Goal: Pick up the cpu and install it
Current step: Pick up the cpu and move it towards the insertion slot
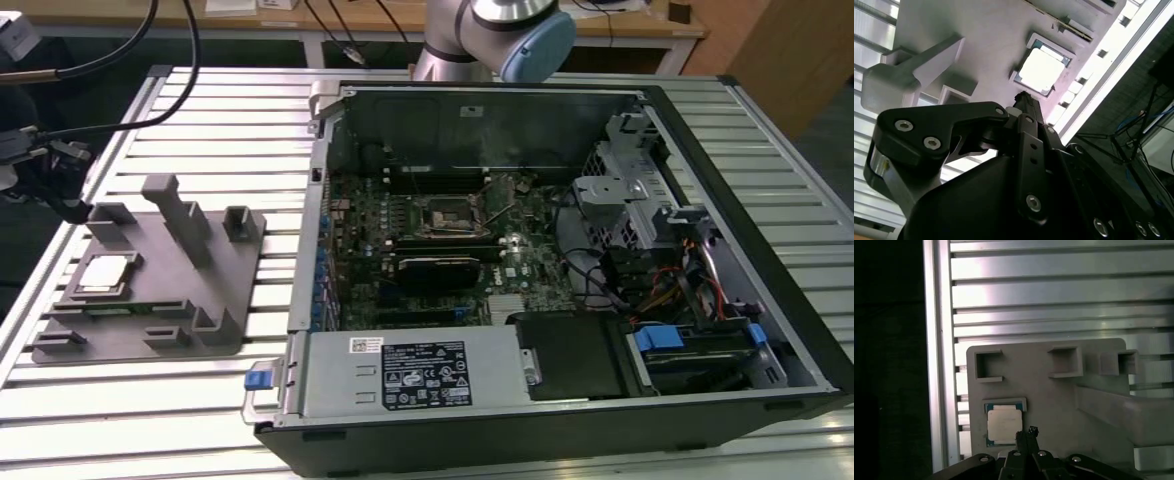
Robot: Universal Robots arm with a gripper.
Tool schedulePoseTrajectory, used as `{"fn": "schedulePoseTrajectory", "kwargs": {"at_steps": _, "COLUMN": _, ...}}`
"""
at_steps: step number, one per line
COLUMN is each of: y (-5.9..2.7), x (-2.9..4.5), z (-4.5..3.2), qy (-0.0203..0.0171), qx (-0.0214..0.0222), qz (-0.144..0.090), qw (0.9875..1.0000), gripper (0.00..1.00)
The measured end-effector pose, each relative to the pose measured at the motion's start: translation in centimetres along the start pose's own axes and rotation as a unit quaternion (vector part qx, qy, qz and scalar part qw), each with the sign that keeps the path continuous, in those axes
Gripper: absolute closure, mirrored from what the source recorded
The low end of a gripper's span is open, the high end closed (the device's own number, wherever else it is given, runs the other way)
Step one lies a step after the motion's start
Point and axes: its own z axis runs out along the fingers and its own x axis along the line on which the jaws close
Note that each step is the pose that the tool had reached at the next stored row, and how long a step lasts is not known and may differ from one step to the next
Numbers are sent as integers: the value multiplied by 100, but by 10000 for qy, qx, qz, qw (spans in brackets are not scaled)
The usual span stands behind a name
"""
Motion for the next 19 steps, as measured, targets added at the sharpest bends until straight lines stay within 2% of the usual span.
{"fn": "schedulePoseTrajectory", "kwargs": {"at_steps": 19, "y": 15, "x": 18, "z": 176, "qy": 0, "qx": 0, "qz": 0, "qw": 10000, "gripper": 89}}
